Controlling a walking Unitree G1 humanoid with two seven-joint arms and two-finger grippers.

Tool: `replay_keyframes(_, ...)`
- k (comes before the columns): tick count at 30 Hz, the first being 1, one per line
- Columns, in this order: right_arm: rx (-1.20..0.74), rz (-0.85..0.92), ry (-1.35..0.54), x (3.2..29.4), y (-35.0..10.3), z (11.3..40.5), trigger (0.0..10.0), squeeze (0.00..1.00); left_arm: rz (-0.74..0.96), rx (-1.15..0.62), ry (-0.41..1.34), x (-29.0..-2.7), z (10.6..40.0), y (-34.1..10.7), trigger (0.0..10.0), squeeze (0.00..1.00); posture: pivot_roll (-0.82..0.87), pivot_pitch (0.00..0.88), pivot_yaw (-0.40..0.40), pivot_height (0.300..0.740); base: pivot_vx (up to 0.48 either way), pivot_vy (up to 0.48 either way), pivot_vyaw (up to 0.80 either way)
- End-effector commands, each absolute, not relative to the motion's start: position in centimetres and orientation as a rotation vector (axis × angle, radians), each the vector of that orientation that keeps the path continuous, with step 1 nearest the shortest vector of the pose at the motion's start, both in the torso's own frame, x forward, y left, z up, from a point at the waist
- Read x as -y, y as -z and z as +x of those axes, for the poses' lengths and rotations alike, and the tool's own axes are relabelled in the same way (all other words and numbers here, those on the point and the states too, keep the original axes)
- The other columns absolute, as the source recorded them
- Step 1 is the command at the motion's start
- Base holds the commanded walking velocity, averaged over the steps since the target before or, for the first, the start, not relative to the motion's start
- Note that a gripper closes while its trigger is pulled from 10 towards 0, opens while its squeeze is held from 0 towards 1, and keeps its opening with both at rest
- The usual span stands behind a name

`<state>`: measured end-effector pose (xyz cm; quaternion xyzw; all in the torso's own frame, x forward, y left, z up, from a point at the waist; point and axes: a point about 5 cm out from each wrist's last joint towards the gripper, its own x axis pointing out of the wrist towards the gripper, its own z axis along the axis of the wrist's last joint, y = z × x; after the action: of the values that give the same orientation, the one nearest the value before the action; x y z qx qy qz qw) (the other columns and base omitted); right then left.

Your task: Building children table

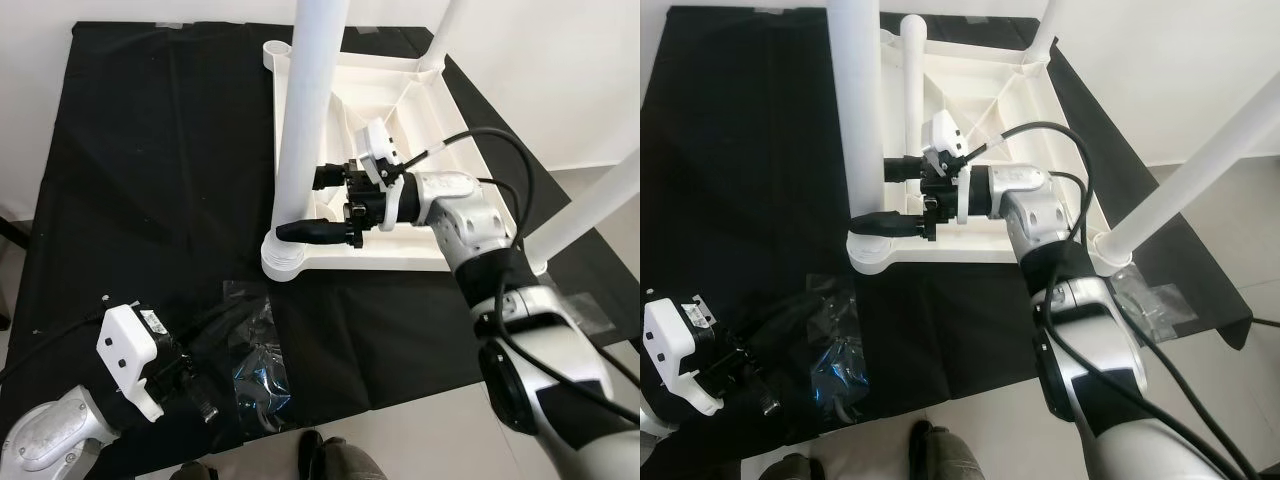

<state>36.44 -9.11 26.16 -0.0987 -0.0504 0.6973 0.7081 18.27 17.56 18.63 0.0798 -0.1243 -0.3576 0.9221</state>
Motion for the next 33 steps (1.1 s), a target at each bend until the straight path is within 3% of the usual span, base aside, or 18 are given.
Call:
replay_keyframes(1, 0.094, -0.249, -1.569, 9.2, -26.1, 36.5, 4.0, 0.00, 0.155, 0.244, 0.765, -17.1, 17.9, -18.5, 10.0, 0.00, 0.15, 0.254, -0.170, 0.740, 0.000, 0.000, 0.00)
replay_keyframes(2, 0.087, -0.264, -1.593, 9.3, -26.3, 36.5, 0.0, 0.00, 0.157, 0.242, 0.784, -17.0, 17.8, -18.5, 10.0, 0.00, 0.15, 0.252, -0.170, 0.740, 0.000, 0.000, 0.00)
replay_keyframes(13, 0.079, -0.280, -1.609, 9.9, -26.5, 36.7, 0.0, 0.00, 0.211, 0.252, 0.786, -16.8, 17.8, -18.5, 10.0, 0.00, 0.15, 0.232, -0.168, 0.740, 0.000, 0.000, 0.00)
replay_keyframes(19, 0.102, -0.275, -1.521, 10.9, -22.9, 34.8, 0.0, 0.00, 0.241, 0.259, 0.748, -17.1, 18.1, -18.4, 10.0, 0.00, 0.13, 0.224, -0.160, 0.740, 0.000, 0.000, 0.00)
replay_keyframes(20, 0.074, -0.252, -1.402, 10.7, -20.9, 33.6, 0.0, 0.00, 0.245, 0.257, 0.746, -17.2, 18.2, -18.3, 10.0, 0.00, 0.12, 0.222, -0.158, 0.740, 0.000, 0.000, 0.00)
replay_keyframes(21, 0.074, -0.252, -1.402, 10.7, -20.9, 33.6, 0.0, 0.00, 0.245, 0.257, 0.746, -17.2, 18.2, -18.3, 10.0, 0.00, 0.12, 0.222, -0.158, 0.740, 0.000, 0.000, 0.00)
replay_keyframes(22, 0.023, -0.200, -1.177, 10.0, -18.8, 32.2, 0.0, 0.00, 0.250, 0.253, 0.749, -17.4, 18.3, -18.3, 10.0, 0.00, 0.12, 0.221, -0.151, 0.740, 0.000, 0.000, 0.00)
replay_keyframes(23, 0.023, -0.200, -1.177, 10.0, -18.8, 32.2, 0.0, 0.00, 0.250, 0.253, 0.749, -17.4, 18.3, -18.3, 10.0, 0.00, 0.12, 0.221, -0.151, 0.740, 0.000, 0.000, 0.00)
replay_keyframes(24, -0.064, -0.113, -0.871, 9.7, -16.6, 29.7, 0.0, 0.00, 0.255, 0.248, 0.752, -17.7, 18.6, -18.2, 10.0, 0.00, 0.11, 0.219, -0.133, 0.740, 0.000, 0.000, 0.00)
replay_keyframes(25, -0.064, -0.113, -0.871, 9.7, -16.6, 29.7, 0.0, 0.00, 0.255, 0.248, 0.752, -17.7, 18.6, -18.2, 10.0, 0.00, 0.11, 0.219, -0.133, 0.740, 0.000, 0.000, 0.00)
replay_keyframes(27, -0.152, -0.062, -0.452, 12.2, -15.4, 26.7, 0.0, 0.00, 0.265, 0.240, 0.758, -18.2, 19.0, -18.1, 10.0, 0.00, 0.08, 0.212, -0.112, 0.740, 0.000, 0.000, 0.00)
replay_keyframes(33, -0.110, -0.201, -0.261, 16.8, -16.7, 26.5, 0.0, 0.00, 0.276, 0.227, 0.799, -18.4, 19.8, -17.8, 10.0, 0.00, 0.07, 0.182, -0.099, 0.740, 0.000, 0.000, 0.00)
